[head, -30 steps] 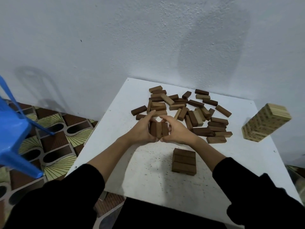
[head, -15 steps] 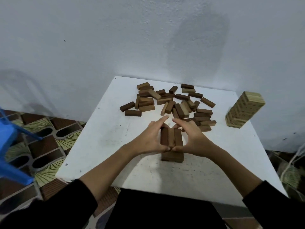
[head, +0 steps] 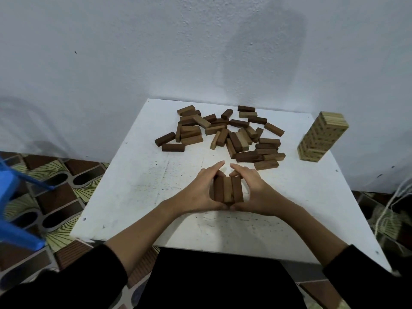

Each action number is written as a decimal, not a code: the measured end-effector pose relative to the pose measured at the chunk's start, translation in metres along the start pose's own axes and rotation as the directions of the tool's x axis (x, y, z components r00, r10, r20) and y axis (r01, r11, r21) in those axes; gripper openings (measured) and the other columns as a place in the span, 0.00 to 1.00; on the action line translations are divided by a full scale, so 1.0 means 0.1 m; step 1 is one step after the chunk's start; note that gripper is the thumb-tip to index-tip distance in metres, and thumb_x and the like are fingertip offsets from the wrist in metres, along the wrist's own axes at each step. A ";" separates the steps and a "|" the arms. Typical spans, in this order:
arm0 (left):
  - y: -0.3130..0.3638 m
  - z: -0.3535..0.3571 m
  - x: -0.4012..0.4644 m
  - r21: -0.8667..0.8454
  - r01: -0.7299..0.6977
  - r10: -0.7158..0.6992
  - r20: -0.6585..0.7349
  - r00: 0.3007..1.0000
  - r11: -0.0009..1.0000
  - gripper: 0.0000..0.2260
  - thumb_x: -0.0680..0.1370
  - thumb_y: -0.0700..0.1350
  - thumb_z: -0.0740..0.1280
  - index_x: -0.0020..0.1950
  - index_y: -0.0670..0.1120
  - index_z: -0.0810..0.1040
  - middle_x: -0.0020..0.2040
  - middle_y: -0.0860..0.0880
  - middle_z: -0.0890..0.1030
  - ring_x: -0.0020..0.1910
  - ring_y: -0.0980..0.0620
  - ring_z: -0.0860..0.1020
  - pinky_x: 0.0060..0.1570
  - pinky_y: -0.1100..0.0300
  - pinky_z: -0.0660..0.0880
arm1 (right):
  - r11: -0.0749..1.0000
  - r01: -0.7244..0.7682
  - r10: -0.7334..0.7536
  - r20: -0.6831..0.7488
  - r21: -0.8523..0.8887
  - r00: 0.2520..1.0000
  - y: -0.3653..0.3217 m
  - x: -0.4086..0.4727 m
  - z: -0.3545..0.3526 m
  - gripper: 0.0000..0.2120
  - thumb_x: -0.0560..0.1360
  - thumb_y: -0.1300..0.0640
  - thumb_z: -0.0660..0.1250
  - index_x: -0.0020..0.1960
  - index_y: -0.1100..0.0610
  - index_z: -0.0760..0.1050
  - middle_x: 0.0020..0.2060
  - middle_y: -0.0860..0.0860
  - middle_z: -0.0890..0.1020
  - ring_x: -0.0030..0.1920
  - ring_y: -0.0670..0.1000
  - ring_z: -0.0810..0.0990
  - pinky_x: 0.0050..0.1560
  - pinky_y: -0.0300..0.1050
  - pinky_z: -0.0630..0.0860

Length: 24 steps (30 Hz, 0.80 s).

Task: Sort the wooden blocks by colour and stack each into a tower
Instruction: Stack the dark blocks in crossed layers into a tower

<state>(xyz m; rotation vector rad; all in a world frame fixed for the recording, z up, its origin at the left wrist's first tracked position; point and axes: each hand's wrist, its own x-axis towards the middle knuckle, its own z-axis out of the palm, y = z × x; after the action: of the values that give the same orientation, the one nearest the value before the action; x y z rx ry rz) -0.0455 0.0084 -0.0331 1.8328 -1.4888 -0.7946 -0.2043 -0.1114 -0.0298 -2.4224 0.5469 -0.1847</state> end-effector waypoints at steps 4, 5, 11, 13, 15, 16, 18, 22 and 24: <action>-0.02 0.01 -0.01 0.005 -0.010 0.010 -0.007 1.000 1.000 0.47 0.66 0.50 0.78 0.77 0.53 0.52 0.66 0.53 0.69 0.64 0.56 0.64 0.63 0.60 0.63 | 0.999 0.042 -0.042 0.000 -0.033 0.999 0.02 -0.01 0.03 0.51 0.61 0.51 0.80 0.75 0.58 0.55 0.62 0.54 0.71 0.60 0.51 0.67 0.62 0.48 0.66; -0.01 0.01 -0.01 0.008 -0.011 0.011 -0.010 1.000 1.000 0.47 0.66 0.50 0.78 0.77 0.53 0.52 0.66 0.52 0.69 0.64 0.56 0.64 0.63 0.60 0.63 | 0.999 0.036 -0.036 0.001 -0.033 0.999 0.02 -0.01 0.03 0.50 0.62 0.52 0.80 0.75 0.58 0.54 0.62 0.54 0.71 0.60 0.51 0.66 0.62 0.47 0.65; -0.02 0.03 0.00 -0.001 -0.012 0.012 -0.016 1.000 1.000 0.47 0.66 0.51 0.78 0.76 0.52 0.53 0.66 0.52 0.69 0.65 0.54 0.65 0.65 0.57 0.65 | 0.998 0.047 -0.047 -0.011 -0.050 0.999 0.05 0.01 0.06 0.49 0.63 0.53 0.79 0.75 0.56 0.53 0.63 0.54 0.70 0.61 0.51 0.66 0.62 0.47 0.66; -0.03 0.04 0.00 -0.002 -0.004 0.004 -0.019 1.000 1.000 0.47 0.66 0.51 0.79 0.76 0.53 0.53 0.66 0.52 0.69 0.65 0.55 0.64 0.64 0.58 0.65 | 0.997 0.053 -0.054 -0.015 -0.059 0.998 0.06 0.01 0.07 0.49 0.63 0.54 0.79 0.75 0.56 0.53 0.63 0.54 0.70 0.61 0.52 0.66 0.62 0.46 0.66; -0.05 0.06 0.01 -0.008 -0.005 0.005 -0.027 1.000 1.000 0.47 0.66 0.51 0.79 0.76 0.53 0.53 0.66 0.52 0.69 0.65 0.55 0.64 0.64 0.59 0.64 | 0.995 0.071 -0.073 -0.024 -0.073 0.997 0.07 0.02 0.08 0.49 0.63 0.54 0.79 0.75 0.57 0.54 0.61 0.55 0.71 0.60 0.53 0.67 0.61 0.46 0.67; -0.05 0.07 0.01 -0.012 -0.009 0.009 -0.033 0.999 1.000 0.47 0.66 0.51 0.79 0.76 0.53 0.53 0.66 0.52 0.69 0.64 0.55 0.64 0.63 0.60 0.64 | 0.993 0.087 -0.089 -0.032 -0.078 0.995 0.08 0.02 0.09 0.49 0.63 0.55 0.79 0.75 0.58 0.55 0.60 0.55 0.71 0.58 0.53 0.68 0.60 0.47 0.68; -0.06 0.08 0.01 -0.020 -0.011 0.010 -0.041 0.999 1.000 0.47 0.66 0.50 0.79 0.76 0.52 0.54 0.65 0.52 0.69 0.64 0.56 0.64 0.63 0.60 0.65 | 0.993 0.092 -0.095 -0.036 -0.073 0.995 0.09 0.02 0.09 0.49 0.63 0.55 0.79 0.75 0.59 0.55 0.59 0.55 0.71 0.57 0.53 0.68 0.58 0.47 0.69; -0.07 0.11 0.03 -0.030 0.001 -0.002 -0.047 0.999 1.000 0.47 0.65 0.48 0.79 0.76 0.52 0.54 0.64 0.52 0.69 0.63 0.55 0.65 0.63 0.60 0.65 | 0.997 0.066 -0.067 -0.023 -0.046 0.997 0.08 0.04 0.09 0.49 0.63 0.55 0.79 0.75 0.58 0.54 0.60 0.54 0.70 0.59 0.51 0.66 0.59 0.44 0.67; -0.08 0.11 0.04 -0.041 0.004 -0.006 -0.051 0.999 0.999 0.47 0.65 0.47 0.79 0.76 0.52 0.54 0.64 0.52 0.69 0.63 0.55 0.65 0.62 0.60 0.65 | 0.999 0.042 -0.042 -0.014 -0.026 0.999 0.06 0.04 0.09 0.49 0.63 0.55 0.79 0.75 0.57 0.53 0.60 0.53 0.69 0.58 0.49 0.65 0.59 0.43 0.66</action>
<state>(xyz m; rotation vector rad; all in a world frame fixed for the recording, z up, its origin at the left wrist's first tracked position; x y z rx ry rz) -0.0491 0.0049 -0.0463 1.8135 -1.4264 -0.7695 -0.2004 -0.1126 -0.0404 -2.4605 0.5080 -0.2144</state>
